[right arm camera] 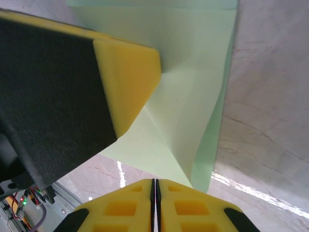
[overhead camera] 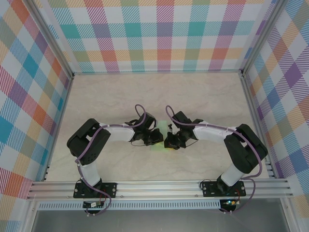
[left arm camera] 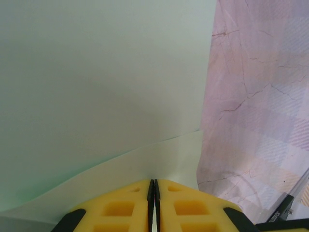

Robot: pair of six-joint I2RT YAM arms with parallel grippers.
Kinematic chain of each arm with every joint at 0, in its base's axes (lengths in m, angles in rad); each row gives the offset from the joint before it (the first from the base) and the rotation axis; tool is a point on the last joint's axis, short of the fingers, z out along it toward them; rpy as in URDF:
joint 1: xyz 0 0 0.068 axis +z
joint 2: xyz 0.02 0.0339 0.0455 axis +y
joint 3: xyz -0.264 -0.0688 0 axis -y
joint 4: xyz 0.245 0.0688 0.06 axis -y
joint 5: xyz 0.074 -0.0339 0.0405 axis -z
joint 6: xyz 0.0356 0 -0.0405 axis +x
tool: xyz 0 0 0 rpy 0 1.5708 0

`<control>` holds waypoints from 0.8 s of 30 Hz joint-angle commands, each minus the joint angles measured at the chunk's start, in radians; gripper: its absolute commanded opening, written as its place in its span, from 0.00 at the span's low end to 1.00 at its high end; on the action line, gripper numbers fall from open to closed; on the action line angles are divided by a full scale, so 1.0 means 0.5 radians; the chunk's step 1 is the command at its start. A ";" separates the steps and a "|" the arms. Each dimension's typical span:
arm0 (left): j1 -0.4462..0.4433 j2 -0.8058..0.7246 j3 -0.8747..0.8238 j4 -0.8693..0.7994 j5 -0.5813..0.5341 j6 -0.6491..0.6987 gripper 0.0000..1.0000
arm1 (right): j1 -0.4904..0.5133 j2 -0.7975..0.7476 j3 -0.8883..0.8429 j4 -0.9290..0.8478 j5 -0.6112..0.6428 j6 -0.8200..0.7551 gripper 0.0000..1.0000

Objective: Fold a paper plane with a square sheet of paper (pick it up from the middle)
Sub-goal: Fold the triangle a second time at the center of the table.

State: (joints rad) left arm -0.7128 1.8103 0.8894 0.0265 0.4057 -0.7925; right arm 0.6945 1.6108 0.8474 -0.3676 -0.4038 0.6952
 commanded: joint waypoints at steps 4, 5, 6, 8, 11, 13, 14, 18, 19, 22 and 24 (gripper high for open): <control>-0.007 0.045 0.008 -0.152 -0.089 -0.035 0.13 | 0.034 0.082 0.097 -0.056 0.078 0.005 0.12; -0.007 0.043 0.008 -0.158 -0.093 -0.039 0.13 | 0.035 0.094 0.103 -0.076 0.105 0.006 0.12; -0.007 0.043 0.010 -0.160 -0.096 -0.039 0.13 | 0.035 0.105 0.108 -0.092 0.124 0.003 0.12; -0.005 0.040 0.008 -0.166 -0.100 -0.046 0.13 | 0.034 0.118 0.109 -0.116 0.150 -0.001 0.12; -0.007 0.046 0.009 -0.167 -0.111 -0.061 0.13 | 0.036 0.126 0.108 -0.144 0.194 -0.004 0.12; -0.005 0.049 0.008 -0.167 -0.118 -0.069 0.13 | 0.035 0.129 0.103 -0.163 0.224 -0.006 0.12; -0.007 0.049 0.007 -0.168 -0.121 -0.072 0.13 | 0.035 0.131 0.106 -0.174 0.240 -0.007 0.11; -0.005 0.051 0.013 -0.170 -0.128 -0.079 0.13 | 0.035 0.146 0.110 -0.195 0.277 -0.013 0.11; -0.007 0.052 0.010 -0.172 -0.130 -0.078 0.13 | 0.037 0.149 0.110 -0.193 0.278 -0.013 0.11; -0.007 0.051 0.009 -0.177 -0.136 -0.081 0.13 | 0.035 0.152 0.115 -0.192 0.277 -0.015 0.11; -0.005 0.052 0.011 -0.183 -0.136 -0.085 0.13 | 0.037 0.131 0.120 -0.181 0.266 -0.016 0.11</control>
State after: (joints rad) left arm -0.7132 1.8103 0.8948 0.0166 0.3988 -0.8227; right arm 0.7071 1.6749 0.8795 -0.4381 -0.2787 0.6949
